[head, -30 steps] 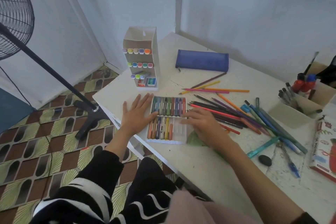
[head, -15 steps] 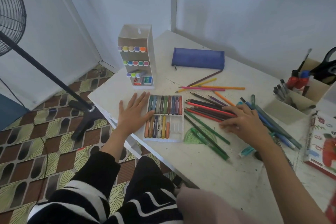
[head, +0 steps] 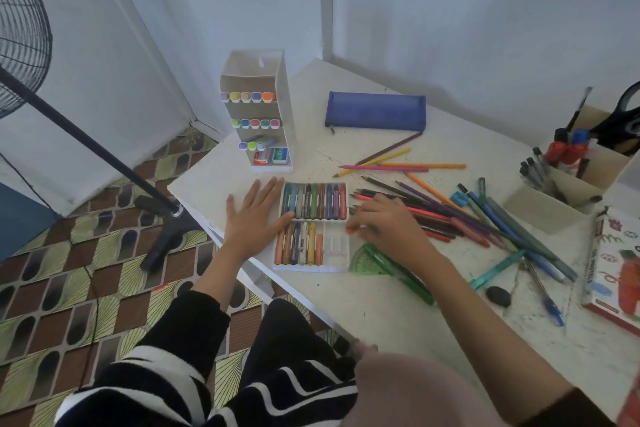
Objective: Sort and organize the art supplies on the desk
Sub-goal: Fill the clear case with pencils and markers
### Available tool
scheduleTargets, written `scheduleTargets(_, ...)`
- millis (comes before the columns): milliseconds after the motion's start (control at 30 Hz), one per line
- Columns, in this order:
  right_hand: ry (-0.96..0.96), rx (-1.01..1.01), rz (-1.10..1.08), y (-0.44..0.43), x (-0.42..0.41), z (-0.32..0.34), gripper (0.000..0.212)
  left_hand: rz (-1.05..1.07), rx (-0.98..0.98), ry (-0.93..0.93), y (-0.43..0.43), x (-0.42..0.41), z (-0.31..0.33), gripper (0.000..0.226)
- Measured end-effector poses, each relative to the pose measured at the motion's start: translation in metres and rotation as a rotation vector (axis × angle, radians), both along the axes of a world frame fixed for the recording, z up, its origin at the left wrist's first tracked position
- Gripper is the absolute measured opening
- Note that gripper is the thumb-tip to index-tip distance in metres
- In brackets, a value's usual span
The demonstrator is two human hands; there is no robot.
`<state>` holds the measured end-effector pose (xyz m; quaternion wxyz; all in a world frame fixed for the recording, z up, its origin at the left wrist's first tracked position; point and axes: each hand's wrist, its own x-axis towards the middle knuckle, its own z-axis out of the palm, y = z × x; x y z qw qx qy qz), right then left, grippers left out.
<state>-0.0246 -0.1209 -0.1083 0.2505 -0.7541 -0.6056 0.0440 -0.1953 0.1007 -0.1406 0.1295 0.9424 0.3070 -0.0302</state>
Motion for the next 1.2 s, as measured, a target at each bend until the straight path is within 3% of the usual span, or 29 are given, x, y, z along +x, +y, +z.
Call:
scheduleTargets(300,-0.269,-0.049,0.131,0.056,-0.022,0.005,0.025,0.003,-0.013,-0.013,0.001,0.0,-0.002,0.083)
scheduleTargets(767,-0.233,0.052,0.181,0.049,-0.025,-0.003,0.039,0.007,0.004,0.001,0.0,0.002,-0.003,0.082)
scheduleTargets(967,-0.166,0.109,0.09,0.038,-0.029,-0.014,0.039,-0.004,0.011,-0.021,0.001,0.001,-0.005,0.082)
scheduleTargets(1200,-0.225,0.119,0.126,0.035,-0.029,-0.019,0.035,0.0,0.001,-0.023,0.001,0.001,-0.003,0.081)
